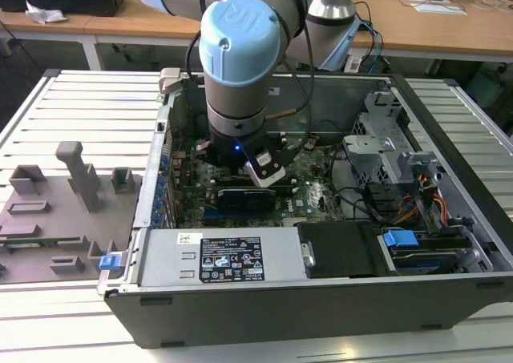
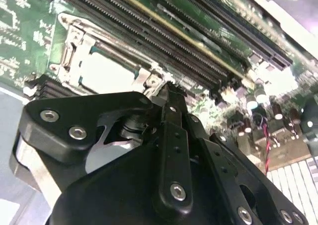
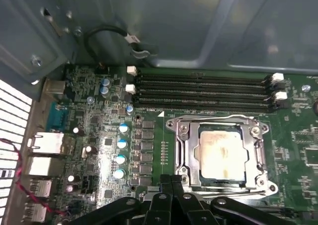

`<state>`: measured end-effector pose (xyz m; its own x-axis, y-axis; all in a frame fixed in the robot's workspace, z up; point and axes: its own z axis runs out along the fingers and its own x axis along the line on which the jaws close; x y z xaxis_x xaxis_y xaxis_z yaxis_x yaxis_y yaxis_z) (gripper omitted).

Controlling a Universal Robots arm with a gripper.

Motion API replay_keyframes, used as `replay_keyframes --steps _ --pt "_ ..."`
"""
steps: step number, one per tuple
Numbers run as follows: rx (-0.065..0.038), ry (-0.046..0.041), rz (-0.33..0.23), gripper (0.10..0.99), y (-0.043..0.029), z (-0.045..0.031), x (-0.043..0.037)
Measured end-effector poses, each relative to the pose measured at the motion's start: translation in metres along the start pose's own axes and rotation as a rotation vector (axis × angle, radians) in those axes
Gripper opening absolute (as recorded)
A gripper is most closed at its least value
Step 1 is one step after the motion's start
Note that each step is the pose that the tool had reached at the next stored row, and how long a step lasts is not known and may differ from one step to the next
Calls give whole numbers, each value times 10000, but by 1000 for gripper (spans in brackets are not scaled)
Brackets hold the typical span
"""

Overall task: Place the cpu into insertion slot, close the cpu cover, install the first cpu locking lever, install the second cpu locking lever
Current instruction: 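Install the second cpu locking lever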

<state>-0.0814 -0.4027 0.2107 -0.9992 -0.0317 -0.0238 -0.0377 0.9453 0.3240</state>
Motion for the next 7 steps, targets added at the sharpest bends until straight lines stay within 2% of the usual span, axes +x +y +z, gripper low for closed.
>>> replay_keyframes --steps 5,7 --pt "1 1 0 106 38 -104 -3" --pt "-2 -1 -1 106 38 -104 -3"
